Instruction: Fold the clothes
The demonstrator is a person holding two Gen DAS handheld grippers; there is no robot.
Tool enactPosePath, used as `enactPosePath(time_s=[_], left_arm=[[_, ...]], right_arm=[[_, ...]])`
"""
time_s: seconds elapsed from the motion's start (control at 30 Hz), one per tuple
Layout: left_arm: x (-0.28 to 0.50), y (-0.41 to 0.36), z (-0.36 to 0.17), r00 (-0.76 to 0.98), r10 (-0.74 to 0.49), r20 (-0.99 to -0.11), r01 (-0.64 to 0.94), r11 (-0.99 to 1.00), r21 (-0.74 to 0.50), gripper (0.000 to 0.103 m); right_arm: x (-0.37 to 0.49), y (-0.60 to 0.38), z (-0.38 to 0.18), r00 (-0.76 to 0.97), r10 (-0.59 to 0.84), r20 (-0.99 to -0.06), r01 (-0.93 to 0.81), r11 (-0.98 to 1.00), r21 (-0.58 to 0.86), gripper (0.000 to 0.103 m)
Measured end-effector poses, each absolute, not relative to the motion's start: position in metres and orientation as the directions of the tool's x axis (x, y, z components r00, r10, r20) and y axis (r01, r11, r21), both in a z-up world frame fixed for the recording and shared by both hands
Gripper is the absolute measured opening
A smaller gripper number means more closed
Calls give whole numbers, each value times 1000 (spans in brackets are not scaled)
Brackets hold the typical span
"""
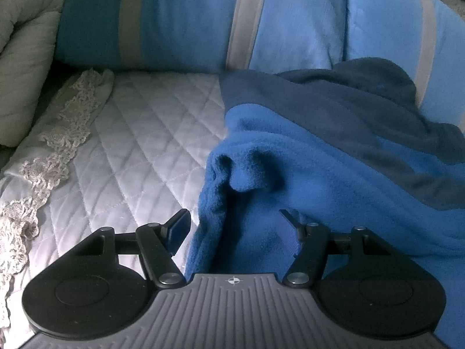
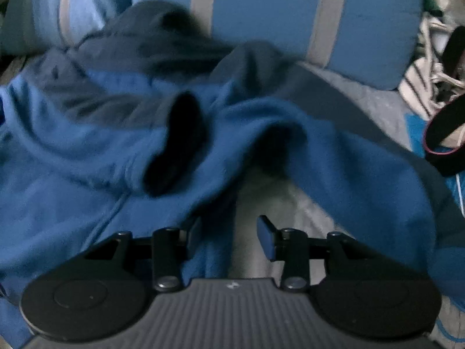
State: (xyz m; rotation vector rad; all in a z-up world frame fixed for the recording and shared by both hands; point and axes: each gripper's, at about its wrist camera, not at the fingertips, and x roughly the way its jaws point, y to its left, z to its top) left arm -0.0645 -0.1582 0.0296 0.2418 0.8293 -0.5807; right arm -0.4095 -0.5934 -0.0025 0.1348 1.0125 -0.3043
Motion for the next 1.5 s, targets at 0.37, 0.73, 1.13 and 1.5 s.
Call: enactPosePath(time_s=[0.37, 0.73, 1.13, 1.5], left_arm=[[-68, -164, 28, 516, -394, -761, 590, 807, -17, 64], [-68, -164, 29, 508, -407, -759, 593, 805, -35, 64], [-68, -164, 28, 505, -400, -765, 592, 805, -31, 64], [-70, -163, 29, 499, -408, -765, 592, 805, -42, 65]], right_arm=[[-426, -612, -10, 441, -149, -885, 410, 911, 51, 11], [-432, -616, 8, 529, -172, -831, 456, 884, 108, 22], [-401, -617, -14, 515, -197, -834, 414, 909, 41, 35], [-423, -633, -16, 373, -336, -865, 556, 827, -82, 3]])
